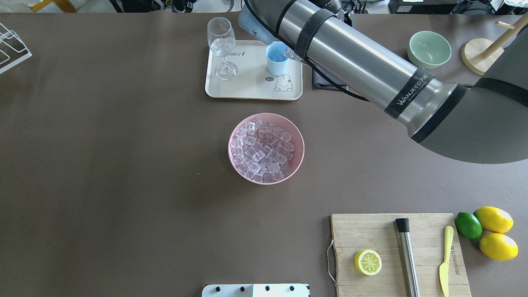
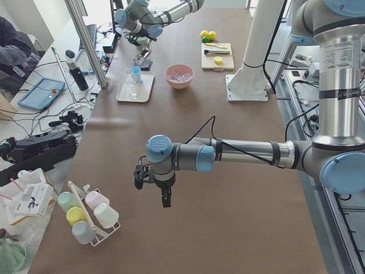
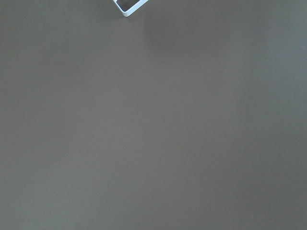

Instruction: Put ice in cup with scoop

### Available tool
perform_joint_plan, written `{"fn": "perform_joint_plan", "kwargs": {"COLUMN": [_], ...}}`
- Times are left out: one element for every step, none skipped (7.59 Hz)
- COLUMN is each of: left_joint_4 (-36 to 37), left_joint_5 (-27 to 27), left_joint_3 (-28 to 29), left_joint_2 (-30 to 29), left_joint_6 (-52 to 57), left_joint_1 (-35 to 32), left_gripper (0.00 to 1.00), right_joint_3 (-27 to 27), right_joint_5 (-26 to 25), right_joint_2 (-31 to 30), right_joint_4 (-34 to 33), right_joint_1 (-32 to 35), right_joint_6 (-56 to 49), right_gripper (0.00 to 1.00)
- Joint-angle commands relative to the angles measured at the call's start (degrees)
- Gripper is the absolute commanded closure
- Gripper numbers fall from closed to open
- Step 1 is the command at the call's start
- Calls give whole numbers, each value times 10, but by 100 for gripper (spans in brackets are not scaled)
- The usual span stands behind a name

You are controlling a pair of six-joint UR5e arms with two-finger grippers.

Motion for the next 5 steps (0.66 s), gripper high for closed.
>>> {"fn": "perform_joint_plan", "kwargs": {"left_joint_4": [0, 0, 0, 2, 0], "left_joint_5": [0, 0, 0, 0, 0], "left_joint_3": [0, 0, -1, 1, 1], "left_joint_2": [-1, -2, -2, -1, -1], "left_joint_6": [0, 0, 0, 0, 0], "left_joint_1": [0, 1, 2, 1, 1], "left_gripper": [2, 2, 2, 2, 2], "right_joint_3": [-25, -30, -30, -29, -13], "right_joint_5": [-2, -2, -1, -1, 4], "right_joint_2": [16, 19, 19, 19, 10], "right_joint_4": [1, 2, 3, 5, 7], "right_joint_1": [6, 10, 10, 10, 18], "right_joint_6": [-5, -6, -6, -5, -4], "right_gripper": [100, 100, 100, 100, 100]}}
